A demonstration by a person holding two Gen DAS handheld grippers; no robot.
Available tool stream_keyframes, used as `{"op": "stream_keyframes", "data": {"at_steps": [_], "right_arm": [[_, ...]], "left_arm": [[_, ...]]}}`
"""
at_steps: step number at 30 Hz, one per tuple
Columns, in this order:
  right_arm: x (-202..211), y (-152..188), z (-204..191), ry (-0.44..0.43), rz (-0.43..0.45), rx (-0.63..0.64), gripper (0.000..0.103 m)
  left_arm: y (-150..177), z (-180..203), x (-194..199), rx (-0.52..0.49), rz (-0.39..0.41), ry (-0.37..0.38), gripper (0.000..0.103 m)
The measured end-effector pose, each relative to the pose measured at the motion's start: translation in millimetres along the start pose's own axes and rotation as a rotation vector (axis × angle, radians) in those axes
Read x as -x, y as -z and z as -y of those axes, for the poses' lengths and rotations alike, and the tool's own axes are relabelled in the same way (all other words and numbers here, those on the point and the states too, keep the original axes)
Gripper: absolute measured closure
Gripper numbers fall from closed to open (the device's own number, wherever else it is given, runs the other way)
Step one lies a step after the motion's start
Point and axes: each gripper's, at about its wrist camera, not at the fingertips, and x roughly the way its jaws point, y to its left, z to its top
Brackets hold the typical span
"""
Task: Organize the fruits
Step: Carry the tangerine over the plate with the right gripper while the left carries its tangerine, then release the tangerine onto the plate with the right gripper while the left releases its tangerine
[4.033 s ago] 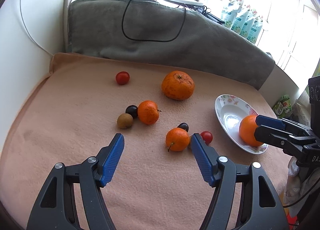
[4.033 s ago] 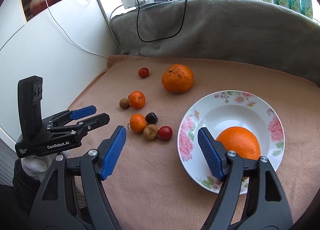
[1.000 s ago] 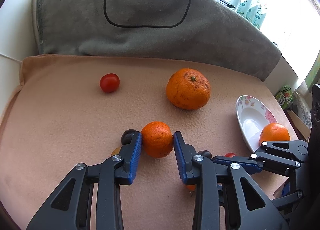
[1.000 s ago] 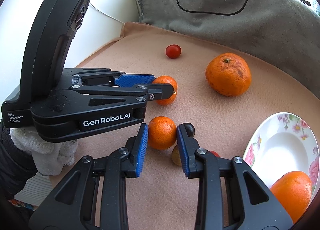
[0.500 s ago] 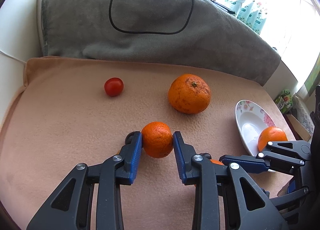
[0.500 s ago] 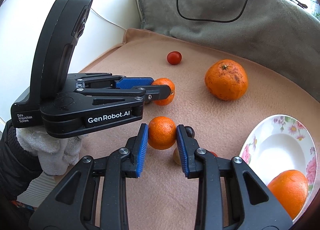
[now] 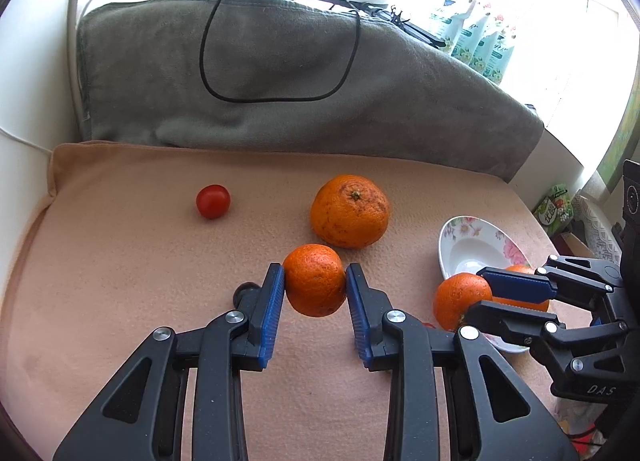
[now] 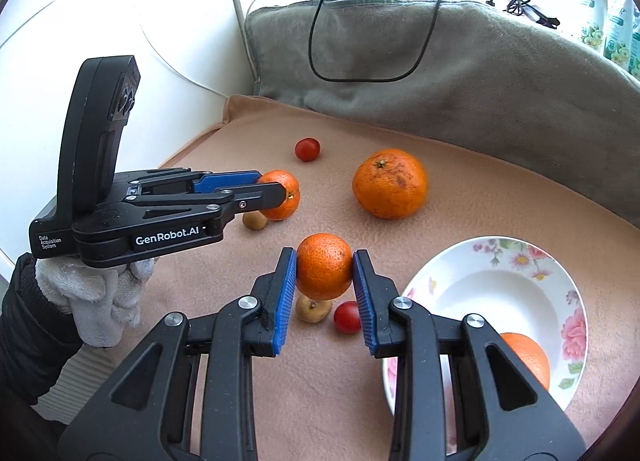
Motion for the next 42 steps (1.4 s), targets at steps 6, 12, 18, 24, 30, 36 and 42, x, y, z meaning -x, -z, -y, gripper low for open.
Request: {"op": "stream_keyframes", "data": {"at_steps": [6,12,18,24,30,36,42], "right_arm": [[20,1,27,0.050,0.036,-0.048,0.073],[37,3,54,0.094,0.058,-0.095,0.073],[46,9,83,0.140,0.056,-0.149,0.073],[49,16,109,0.176,0.049,-0.199,0.073],[48,23,128,0.197,0.034,-0.241,0.073],[48,29,138,0.202,0.023,-0.267,0.073],[48,31,143,0.207,0.014,-0.288,0.073]], "left_arm": [[-4,23,-3,-0.025,0.004,0.039,0.073],[-8,48,-7,-0.048,0.006,0.086,0.073],[-7,72,-13,-0.073,-0.004,0.133,0.073],[-3,94,-19,-0.095,-0.025,0.169,0.073],[1,107,-23,-0.119,-0.042,0.179,0.073],[2,114,-25,-0.132,-0.053,0.180,0.073],[3,120,-25,-0.155,-0.057,0.181,0.073]]}}
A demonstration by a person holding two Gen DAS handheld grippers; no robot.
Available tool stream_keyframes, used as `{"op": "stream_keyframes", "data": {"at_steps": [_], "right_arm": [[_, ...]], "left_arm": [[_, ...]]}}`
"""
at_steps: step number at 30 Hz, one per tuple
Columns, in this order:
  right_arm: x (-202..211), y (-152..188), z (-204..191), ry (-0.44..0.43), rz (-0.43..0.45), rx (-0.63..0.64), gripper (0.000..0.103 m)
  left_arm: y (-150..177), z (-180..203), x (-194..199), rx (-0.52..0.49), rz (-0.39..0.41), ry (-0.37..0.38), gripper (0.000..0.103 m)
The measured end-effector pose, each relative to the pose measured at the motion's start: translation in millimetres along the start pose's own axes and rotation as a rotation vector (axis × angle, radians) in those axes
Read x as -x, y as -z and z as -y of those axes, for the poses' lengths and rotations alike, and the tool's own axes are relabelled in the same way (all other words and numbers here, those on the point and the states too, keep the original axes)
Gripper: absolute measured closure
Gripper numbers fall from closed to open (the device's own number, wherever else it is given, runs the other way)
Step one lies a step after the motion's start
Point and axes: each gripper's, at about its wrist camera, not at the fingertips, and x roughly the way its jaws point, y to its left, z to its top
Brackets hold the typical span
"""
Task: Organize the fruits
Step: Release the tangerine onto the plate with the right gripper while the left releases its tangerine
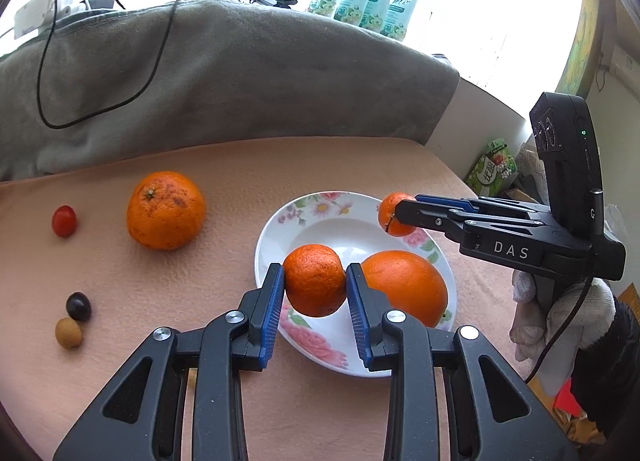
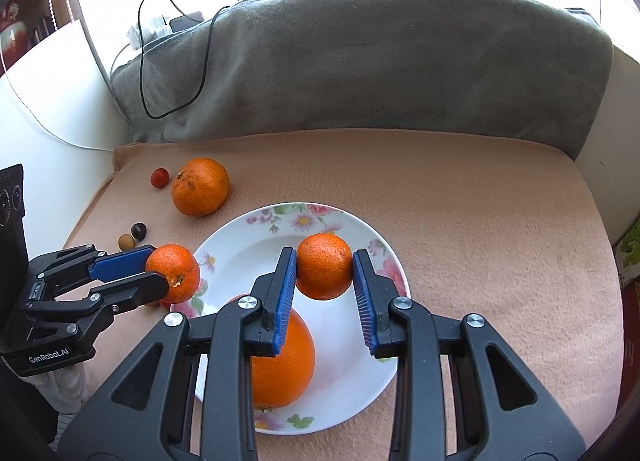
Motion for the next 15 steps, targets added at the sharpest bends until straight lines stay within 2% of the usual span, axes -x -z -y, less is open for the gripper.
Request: {"op": "stream_keyframes", "data": {"at_steps": [7,9,10,11,13,15], "right_arm": [[3,1,3,-0.001,-0.003,-0.020,0.072],[4,1,3,0.001,-0.004,-0.022,0.066],[5,1,4,0.002,0.001,-0.023,0.056],[7,0,4,0.006,0.008,-0.026,0.046],[11,0,4,0.010,0.022,-0.027,0.042],[14,-1,4,0.012,0.028,-0.029,0.042]], "left_arm": [[0,6,0,-0.021,0.003,-0.010,0.072],[0,7,1,-0.021,0.010,-0.009,0.072],[-1,8,2,-0.022,0.011,-0.008,0.070],[-1,8,3,-0.022,0.013,-0.011,0.062],[-1,8,5,-0.020,0.019,-0.013,0.053],[-1,8,7,-0.020,0.020,-0.014,0.053]]}}
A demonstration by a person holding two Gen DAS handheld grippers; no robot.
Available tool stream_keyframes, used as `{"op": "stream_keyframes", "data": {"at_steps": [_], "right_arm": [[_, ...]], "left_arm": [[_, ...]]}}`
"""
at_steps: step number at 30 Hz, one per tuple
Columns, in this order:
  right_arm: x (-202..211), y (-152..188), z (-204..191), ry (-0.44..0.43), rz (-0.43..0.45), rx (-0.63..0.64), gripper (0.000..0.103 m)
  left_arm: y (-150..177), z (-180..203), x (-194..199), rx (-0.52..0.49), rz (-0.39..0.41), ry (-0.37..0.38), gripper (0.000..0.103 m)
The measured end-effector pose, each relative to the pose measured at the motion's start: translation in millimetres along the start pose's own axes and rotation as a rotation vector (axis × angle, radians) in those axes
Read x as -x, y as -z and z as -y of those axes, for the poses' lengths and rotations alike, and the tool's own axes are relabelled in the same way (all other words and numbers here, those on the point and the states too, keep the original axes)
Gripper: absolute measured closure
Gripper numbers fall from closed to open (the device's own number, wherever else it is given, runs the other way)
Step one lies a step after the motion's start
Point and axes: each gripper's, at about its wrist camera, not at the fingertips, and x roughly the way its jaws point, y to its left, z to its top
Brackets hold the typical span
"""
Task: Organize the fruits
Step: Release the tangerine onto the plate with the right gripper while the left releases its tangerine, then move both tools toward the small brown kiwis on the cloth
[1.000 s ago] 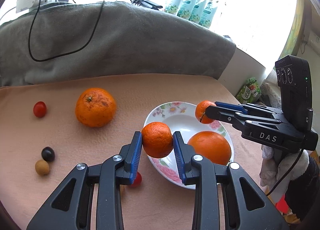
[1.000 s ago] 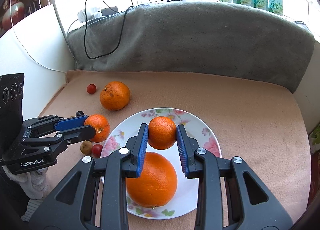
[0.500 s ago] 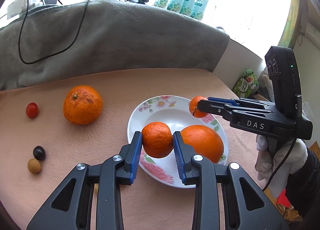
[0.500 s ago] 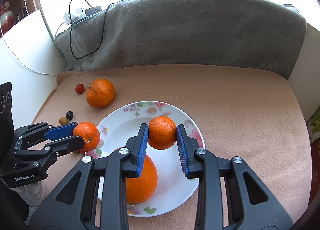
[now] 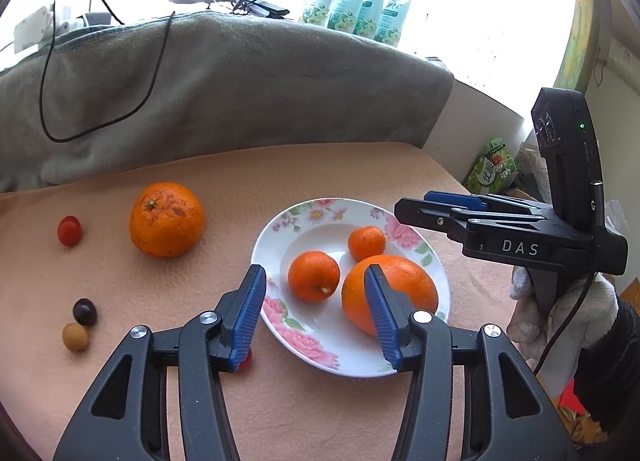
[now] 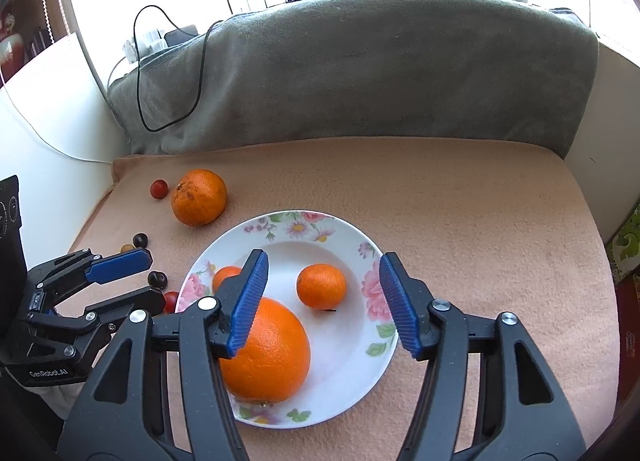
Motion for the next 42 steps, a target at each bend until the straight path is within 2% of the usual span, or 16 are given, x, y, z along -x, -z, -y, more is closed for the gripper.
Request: {"op": "stream_keyframes", "data": {"at_steps": [2,4,8,10,25,42], "right_arm": [[2,-1,-1,0.004,0.005,0.000,0.031],[5,-2,-2,0.010,0.016,0.003,0.026],[9,-3,-5,0.019,0.031,0.004,0.020],[11,-3,-6,0.011,0.031,0.002,0.020],[20,-3,-24,-0.037,0.031,0.018,0.019],[16,-8,-76,-0.146,0.011,0.109,0.019]], "left_arm": [[0,0,1,-0.001,0.001,-0.004,0.049],[1,-1,3,-0.002,0.005,-0.008,0.044],[4,-3,6,-0.001,0.006,-0.018,0.041],[4,-4,9,-0.001,0.009,-0.023,0.038],[15,-32,34,0.051,0.032,-0.089,0.038],[48,-118,80,0.191,0.061,-0.256,0.038]]}}
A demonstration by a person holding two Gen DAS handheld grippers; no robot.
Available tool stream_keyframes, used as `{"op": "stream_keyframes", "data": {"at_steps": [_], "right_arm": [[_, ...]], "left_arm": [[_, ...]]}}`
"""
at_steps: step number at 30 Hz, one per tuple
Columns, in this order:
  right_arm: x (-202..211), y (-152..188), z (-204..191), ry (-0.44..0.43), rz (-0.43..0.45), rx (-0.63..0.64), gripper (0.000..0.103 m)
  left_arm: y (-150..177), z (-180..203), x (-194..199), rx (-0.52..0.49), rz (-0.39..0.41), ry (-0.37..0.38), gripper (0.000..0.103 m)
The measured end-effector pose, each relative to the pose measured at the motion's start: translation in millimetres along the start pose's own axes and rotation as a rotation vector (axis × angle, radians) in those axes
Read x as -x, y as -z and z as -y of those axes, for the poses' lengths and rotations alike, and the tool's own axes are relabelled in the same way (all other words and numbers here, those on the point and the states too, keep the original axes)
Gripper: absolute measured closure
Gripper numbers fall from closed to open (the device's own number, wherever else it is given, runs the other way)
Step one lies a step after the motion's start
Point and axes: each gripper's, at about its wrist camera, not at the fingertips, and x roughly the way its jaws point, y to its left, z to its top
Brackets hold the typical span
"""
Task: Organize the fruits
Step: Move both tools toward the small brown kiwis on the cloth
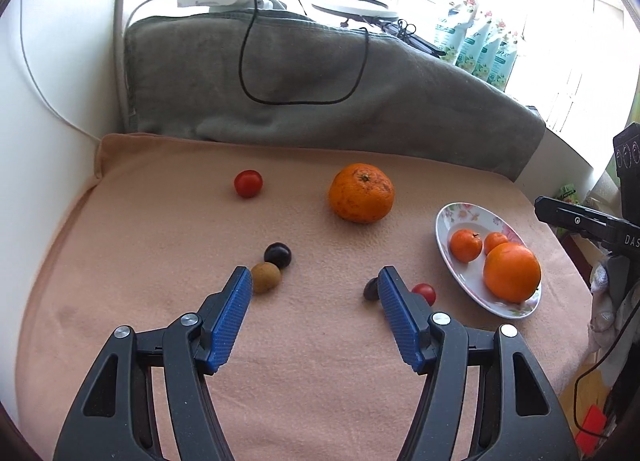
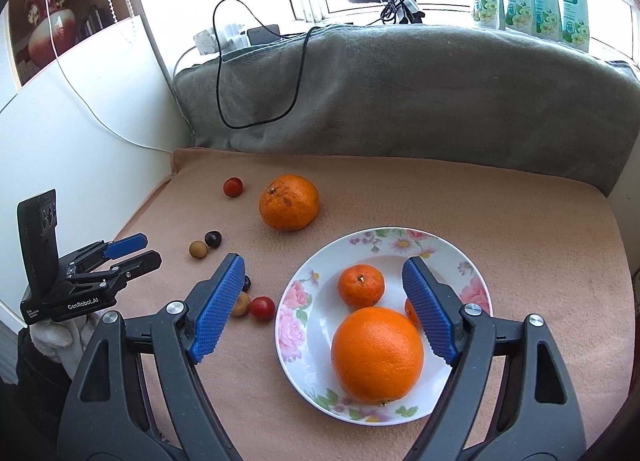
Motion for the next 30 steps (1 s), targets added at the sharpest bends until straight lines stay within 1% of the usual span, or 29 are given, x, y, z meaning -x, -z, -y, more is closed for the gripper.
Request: {"op": "stream_keyframes", "data": {"at_steps": [7,13,17,19,21,23,27,30], "right_arm": [[-17,2,-32,-0.049,-0.039,0.060,0.019],[-33,11,-64,-0.076,-0.080,0.167,0.020],[-47,20,-80,-0.098,-0.132,0.223,0.036],[-55,25,-86,-0.104,-0.156,0.244,0.039],[-62,29,-92,-0.106,-0.177,0.265,0.042],[-69,33,-97,-0.110,-0.198,0.280,0.049],[-80,38,-101,-0.100,-0.223,0.303,0.052],[-88,39,-102,-0.097,-0.238,0.302,0.057]], "left_arm": [[6,-22,-4,0.042,-0.014,-0.013,0.038],[9,-35,-11,0.072,-0.030,-0.007,0.038],[9,-42,-16,0.085,-0.039,0.002,0.038],[9,-43,-18,0.086,-0.042,0.005,0.039],[9,-45,-21,0.086,-0.047,0.011,0.043],[9,-45,-23,0.084,-0.052,0.015,0.047],[8,-47,-30,0.082,-0.063,0.026,0.048],[6,-47,-36,0.080,-0.072,0.030,0.049]]}}
